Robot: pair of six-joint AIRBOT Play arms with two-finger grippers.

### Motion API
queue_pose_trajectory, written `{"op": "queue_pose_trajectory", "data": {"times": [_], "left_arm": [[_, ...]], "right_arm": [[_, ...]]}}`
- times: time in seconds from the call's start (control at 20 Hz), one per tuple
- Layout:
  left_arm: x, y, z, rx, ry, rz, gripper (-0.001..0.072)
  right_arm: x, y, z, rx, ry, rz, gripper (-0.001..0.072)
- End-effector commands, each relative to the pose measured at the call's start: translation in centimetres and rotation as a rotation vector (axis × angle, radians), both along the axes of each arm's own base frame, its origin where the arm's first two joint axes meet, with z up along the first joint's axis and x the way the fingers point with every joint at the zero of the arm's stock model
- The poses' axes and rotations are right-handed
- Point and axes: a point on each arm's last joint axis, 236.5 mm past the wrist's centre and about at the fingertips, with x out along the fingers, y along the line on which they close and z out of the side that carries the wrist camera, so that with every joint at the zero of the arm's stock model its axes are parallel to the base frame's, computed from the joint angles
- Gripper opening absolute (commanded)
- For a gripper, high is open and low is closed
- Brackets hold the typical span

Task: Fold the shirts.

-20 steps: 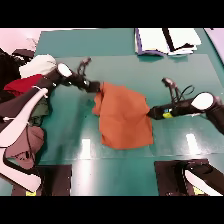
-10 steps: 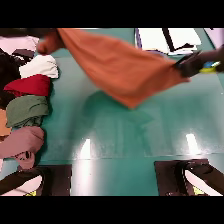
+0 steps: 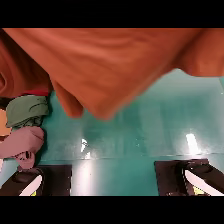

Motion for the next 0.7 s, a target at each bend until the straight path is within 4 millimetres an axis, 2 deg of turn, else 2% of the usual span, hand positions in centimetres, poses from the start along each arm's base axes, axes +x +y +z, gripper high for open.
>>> {"op": "queue_pose_trajectory", "data": {"times": [0.0, 0.05, 0.2, 0.3, 0.4, 0.45, 0.55, 0.65], "left_arm": [[2.1, -0.6, -6.7, 0.057, 0.204, -0.025, 0.0024], [3.5, -1.0, -10.3, 0.071, 0.304, -0.035, 0.0024], [6.4, -1.6, -23.3, 0.107, 0.637, -0.051, 0.0024], [6.0, -1.6, -31.5, 0.175, 0.816, -0.088, 0.0024], [3.5, -1.4, -37.8, 0.225, 0.980, -0.131, 0.0023], [1.7, -1.2, -39.9, 0.244, 1.051, -0.153, 0.0024], [-2.3, -1.0, -42.8, 0.281, 1.200, -0.219, 0.0024], [-5.0, -1.2, -43.8, 0.283, 1.300, -0.268, 0.0025]], "right_arm": [[2.5, -0.2, -1.7, -0.012, 0.068, -0.028, 0.0014], [3.9, 0.0, -4.4, -0.025, 0.145, -0.028, 0.0013], [7.1, 0.6, -15.9, -0.084, 0.462, -0.025, 0.0013], [7.4, 0.8, -22.8, -0.122, 0.638, -0.015, 0.0013], [6.7, 1.2, -27.4, -0.148, 0.753, -0.001, 0.0013], [6.2, 1.6, -28.9, -0.158, 0.784, 0.010, 0.0014], [5.3, 2.2, -30.1, -0.167, 0.799, 0.027, 0.0014], [4.4, 2.6, -30.6, -0.172, 0.796, 0.041, 0.0014]]}}
